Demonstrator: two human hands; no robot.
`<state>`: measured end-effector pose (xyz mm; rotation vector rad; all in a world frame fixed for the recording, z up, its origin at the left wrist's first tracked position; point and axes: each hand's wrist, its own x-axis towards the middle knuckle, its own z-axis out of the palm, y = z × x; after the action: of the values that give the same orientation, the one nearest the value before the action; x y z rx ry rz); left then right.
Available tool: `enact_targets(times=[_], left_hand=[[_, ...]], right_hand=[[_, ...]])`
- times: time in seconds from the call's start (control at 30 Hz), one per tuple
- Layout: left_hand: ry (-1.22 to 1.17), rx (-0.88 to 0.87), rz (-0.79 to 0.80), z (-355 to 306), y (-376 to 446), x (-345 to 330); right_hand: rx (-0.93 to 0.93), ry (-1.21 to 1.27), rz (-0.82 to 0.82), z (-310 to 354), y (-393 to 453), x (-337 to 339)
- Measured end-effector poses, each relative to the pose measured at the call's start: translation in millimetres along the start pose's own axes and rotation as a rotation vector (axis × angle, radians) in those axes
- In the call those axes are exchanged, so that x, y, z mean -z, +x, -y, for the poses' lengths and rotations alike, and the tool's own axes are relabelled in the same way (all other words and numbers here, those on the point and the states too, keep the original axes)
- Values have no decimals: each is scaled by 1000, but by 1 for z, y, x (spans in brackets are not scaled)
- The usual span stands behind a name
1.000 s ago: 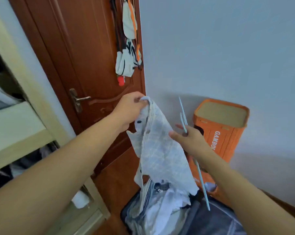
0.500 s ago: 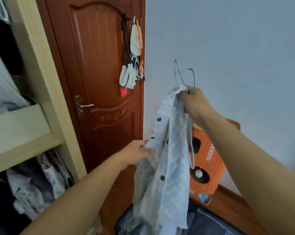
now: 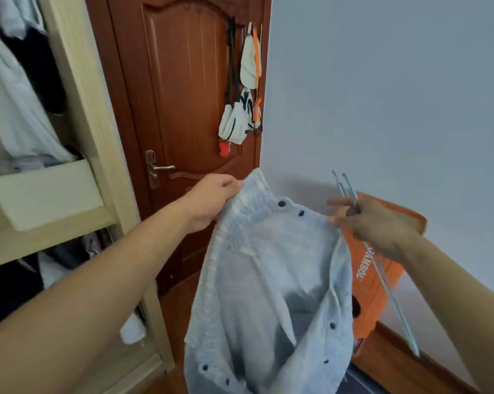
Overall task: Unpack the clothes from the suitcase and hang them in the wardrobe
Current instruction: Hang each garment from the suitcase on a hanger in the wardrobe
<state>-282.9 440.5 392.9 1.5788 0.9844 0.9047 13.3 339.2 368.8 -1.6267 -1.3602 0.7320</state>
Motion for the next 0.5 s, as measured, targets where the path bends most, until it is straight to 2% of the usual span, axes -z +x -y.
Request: enact_targets(times=[0.1, 0.13, 0.2, 0.27, 0.33, 0.43, 0.5], left_hand=[[135, -56, 107, -46, -10, -38], [155, -67, 96, -59, -16, -50], [143, -81, 19, -81, -33, -59], [87, -106, -166, -90, -50, -52], [68, -203, -405, -80, -73, -35], [247, -284, -687, -21, -130, -29], [351, -195, -831, 35, -174, -39]], right_hand=[[178, 138, 192, 32, -2, -9], [248, 120, 265, 44, -4, -17], [328, 98, 283, 65, -9, -37], [360, 148, 229, 83, -11, -55], [403, 219, 256, 104, -14, -72], [459, 238, 397, 147, -25, -97], [485, 262, 476, 176, -38, -116]])
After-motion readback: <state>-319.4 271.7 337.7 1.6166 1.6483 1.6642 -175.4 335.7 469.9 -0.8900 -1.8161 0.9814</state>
